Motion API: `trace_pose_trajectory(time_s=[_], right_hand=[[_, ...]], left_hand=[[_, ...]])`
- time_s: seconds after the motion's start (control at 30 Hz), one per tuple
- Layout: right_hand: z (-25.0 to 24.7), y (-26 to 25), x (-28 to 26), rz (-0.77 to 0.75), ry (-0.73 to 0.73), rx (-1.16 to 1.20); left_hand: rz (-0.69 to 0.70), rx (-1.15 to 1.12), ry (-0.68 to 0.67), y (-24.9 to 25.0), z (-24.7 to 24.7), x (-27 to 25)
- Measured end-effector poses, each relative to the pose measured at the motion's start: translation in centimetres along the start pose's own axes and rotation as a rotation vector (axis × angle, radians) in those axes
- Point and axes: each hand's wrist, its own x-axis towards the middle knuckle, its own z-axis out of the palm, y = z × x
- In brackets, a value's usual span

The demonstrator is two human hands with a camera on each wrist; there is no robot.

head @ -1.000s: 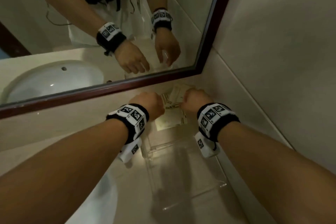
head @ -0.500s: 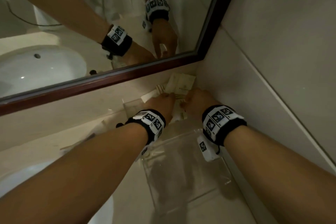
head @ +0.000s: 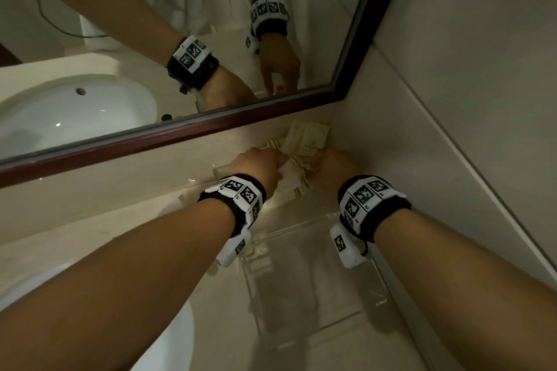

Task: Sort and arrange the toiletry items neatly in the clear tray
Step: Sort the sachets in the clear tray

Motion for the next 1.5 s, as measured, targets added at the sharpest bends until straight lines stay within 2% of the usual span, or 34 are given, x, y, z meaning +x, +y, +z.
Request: trace_pose_trajectory(time_s=[0.1,0.27,0.33,0.43,0.67,0.8,1.13,1.27,1.5], right_hand=[[-0.1,-0.1,-0.2,-0.025,-0.012,-0.02],[1.5,-1.1,-0.4,-0.215,-0.063,-0.069],[2.5,-1.7,-0.4,-0.249,-0.067,-0.106],[4.0,-2.3,-0.3,-0.258,-0.065,-0.128],[6.1,-2.7,0.0,-0.223,0.043,-0.211],[6.2,-3.0,0.0,-0.189,0.067,-0.196],[3.3,-2.1,-3.3,-0.223,0.128,-0.15],[2.8,-0.3,-6.6,-0.213,0.175,-0.152],[4.7,4.1,-11.9,-0.108,0.128,-0.198]], left_hand=[[-0.003,-0.065,0.058,-1.1,-0.7,-0.2],[-0.013,-0.14,0.132,-3.6,-2.4,-0.8],[-0.017,-0.159,0.147,-4.5,-2.8,-1.3],[-0.032,-0.184,0.162,-6.0,-2.8,-2.2],[-0.09,-0.253,0.148,-8.5,-1.6,-4.1],[-0.069,-0.276,0.134,-9.3,-1.5,-4.9],[0.066,-0.286,0.12,-7.1,-1.2,-7.6],[0.11,-0.235,0.079,-5.3,0.9,-9.0],[0.162,-0.172,-0.044,-2.8,5.9,-11.5]])
